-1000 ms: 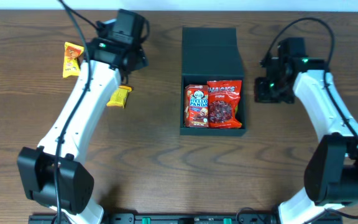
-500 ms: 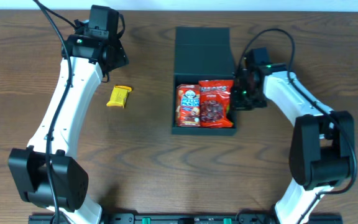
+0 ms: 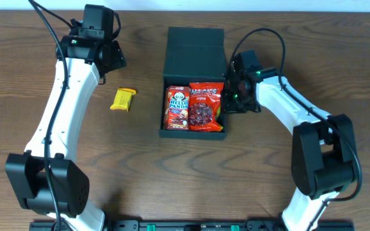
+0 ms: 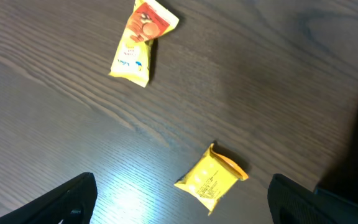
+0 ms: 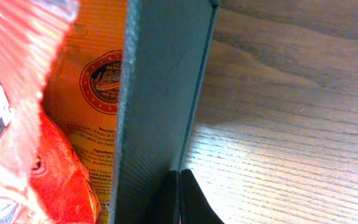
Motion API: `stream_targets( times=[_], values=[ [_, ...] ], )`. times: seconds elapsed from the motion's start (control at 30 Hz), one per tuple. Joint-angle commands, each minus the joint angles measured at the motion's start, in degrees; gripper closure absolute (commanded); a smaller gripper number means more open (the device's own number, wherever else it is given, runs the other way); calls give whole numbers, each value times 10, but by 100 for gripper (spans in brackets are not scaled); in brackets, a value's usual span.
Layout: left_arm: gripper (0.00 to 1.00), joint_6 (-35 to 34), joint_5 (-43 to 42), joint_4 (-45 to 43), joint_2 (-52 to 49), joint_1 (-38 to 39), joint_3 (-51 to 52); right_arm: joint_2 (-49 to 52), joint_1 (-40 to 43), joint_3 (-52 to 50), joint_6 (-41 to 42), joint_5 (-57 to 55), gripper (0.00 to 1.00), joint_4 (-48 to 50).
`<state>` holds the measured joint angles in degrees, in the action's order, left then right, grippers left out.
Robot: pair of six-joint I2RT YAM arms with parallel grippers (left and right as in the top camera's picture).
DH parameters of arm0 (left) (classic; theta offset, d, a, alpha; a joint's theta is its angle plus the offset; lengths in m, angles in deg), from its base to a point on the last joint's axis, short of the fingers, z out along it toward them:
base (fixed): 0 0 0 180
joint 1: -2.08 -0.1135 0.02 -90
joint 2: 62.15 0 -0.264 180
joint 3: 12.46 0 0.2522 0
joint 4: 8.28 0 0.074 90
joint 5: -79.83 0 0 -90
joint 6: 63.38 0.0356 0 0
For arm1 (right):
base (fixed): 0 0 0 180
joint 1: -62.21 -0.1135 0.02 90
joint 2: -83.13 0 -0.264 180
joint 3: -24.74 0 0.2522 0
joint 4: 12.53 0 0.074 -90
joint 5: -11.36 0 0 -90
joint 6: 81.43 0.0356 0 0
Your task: Pack container
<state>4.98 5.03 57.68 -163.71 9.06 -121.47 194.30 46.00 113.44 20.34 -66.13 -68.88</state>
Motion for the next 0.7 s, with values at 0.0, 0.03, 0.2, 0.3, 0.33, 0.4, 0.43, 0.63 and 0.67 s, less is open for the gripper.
stream_targets(
  times=[0.0,0.03,0.2,0.3,0.33,0.4,0.43,0.63,0.67],
  values=[
    [10,28,31,-4,-10,-12,3,4,5,20,10,19,99,-14],
    [9,29,36,-7,-13,-17,3,3,11,32,6,18,98,-26],
    [6,35,50,-44,-60,-71,3,-7,47,158,-6,-58,98,-138],
    [3,55,48,-96,-105,-103,3,-12,58,228,-32,-72,99,-182],
    [5,61,47,-115,-121,-111,3,-13,61,243,-33,-72,99,-190],
    [5,78,46,-158,-153,-125,3,-13,62,274,-33,-72,99,-208],
    [5,85,45,-174,-165,-128,3,-13,62,282,-33,-72,98,-213],
    [5,110,31,-284,-225,-138,3,-14,61,295,-33,-72,98,-230],
    [5,110,32,-301,-237,-139,3,-14,61,295,-33,-72,98,-233]
  ],
)
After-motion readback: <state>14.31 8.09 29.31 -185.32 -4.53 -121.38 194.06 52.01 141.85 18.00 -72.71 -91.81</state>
